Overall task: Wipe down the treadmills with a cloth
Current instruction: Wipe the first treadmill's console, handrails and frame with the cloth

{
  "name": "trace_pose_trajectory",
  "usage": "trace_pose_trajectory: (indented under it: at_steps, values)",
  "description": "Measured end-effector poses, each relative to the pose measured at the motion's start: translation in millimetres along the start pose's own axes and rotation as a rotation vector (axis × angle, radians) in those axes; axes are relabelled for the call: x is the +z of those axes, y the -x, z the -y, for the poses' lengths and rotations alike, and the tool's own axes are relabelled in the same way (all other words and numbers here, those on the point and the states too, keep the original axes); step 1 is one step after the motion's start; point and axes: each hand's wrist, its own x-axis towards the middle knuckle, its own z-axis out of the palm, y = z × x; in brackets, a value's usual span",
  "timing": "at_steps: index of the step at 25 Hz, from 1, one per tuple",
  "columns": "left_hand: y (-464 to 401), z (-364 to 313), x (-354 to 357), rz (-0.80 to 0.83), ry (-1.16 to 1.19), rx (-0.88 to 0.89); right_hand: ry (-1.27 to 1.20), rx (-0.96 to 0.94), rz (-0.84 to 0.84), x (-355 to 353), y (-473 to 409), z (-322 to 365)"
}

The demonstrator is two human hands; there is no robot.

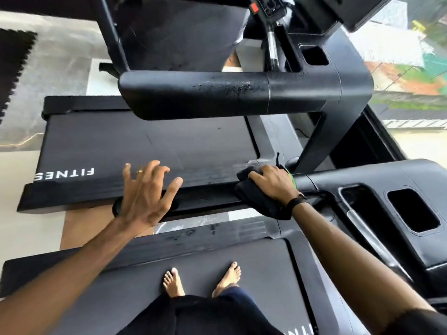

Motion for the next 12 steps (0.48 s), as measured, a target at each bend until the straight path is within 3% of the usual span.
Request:
trace_pose_trajectory:
  at_steps: [5, 8, 10, 12]
  values:
    - [2.9, 5.0, -2.3, 0.010, -0.123, 0.088, 0.018, 0.164, 0.393, 9.7, -50.6, 34.6]
    - [1.5, 5.6, -4.8, -0.029, -0.116, 0.072, 0.053, 0.113, 0.508, 30.0, -64.8, 71.1]
    - [3.3, 7.5, -4.0, -0.052, -0.090, 0.049, 0.024, 0.043, 0.471, 44.7, -54.5, 98.6]
    - [3.4, 8.6, -4.1, -0.076, -0.053, 0.019, 0.081, -0.090, 0.315, 49.8, -28.6, 113.5]
